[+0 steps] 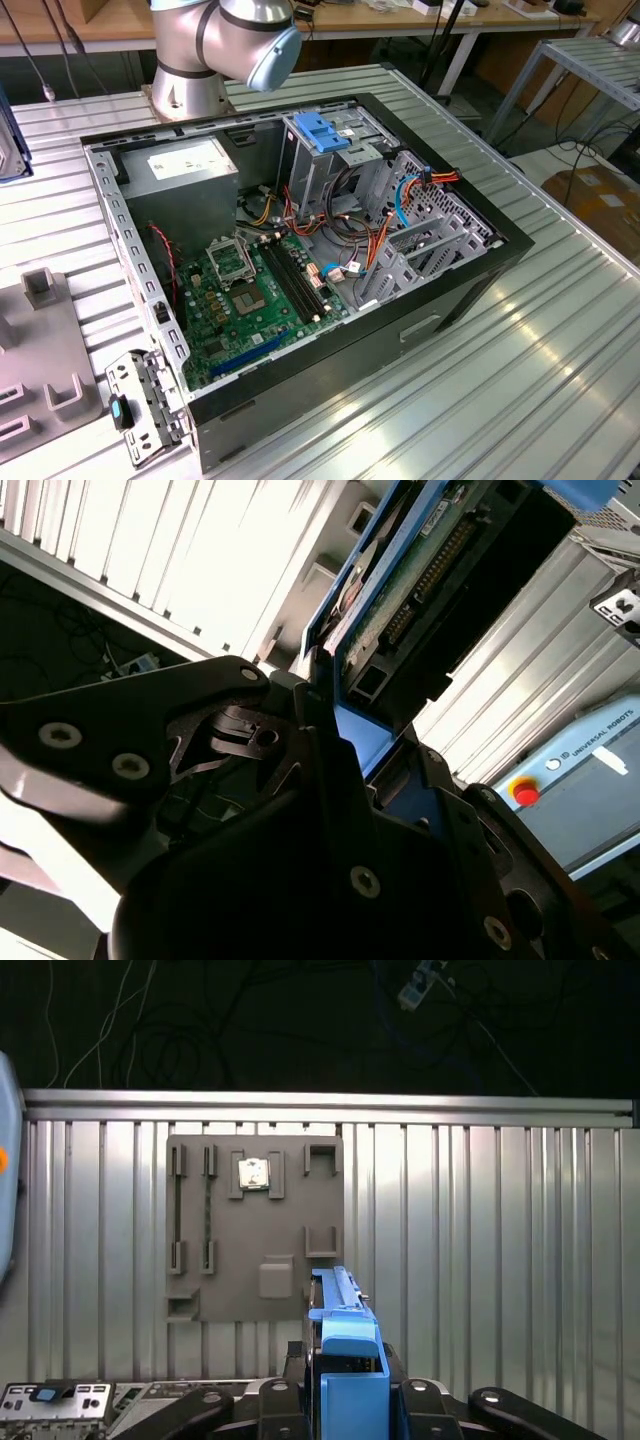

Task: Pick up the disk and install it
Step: 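Pick up the disk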

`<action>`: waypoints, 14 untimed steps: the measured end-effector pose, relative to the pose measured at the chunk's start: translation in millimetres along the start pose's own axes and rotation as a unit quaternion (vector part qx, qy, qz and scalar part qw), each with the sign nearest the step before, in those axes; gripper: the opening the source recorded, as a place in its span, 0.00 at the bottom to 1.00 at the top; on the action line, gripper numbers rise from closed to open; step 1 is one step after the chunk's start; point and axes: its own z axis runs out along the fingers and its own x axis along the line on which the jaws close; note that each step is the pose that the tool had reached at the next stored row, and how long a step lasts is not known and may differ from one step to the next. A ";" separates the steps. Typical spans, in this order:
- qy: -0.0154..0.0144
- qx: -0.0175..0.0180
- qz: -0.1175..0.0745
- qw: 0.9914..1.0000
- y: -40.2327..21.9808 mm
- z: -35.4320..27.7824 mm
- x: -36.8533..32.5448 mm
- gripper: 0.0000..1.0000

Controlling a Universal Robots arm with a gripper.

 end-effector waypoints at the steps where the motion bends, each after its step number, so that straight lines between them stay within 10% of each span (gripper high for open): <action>1: 0.000 0.000 0.000 1.000 -1.4 0.0 0.1 0.37; 14: 0.000 0.000 0.000 1.000 -20.3 0.0 0.3 0.37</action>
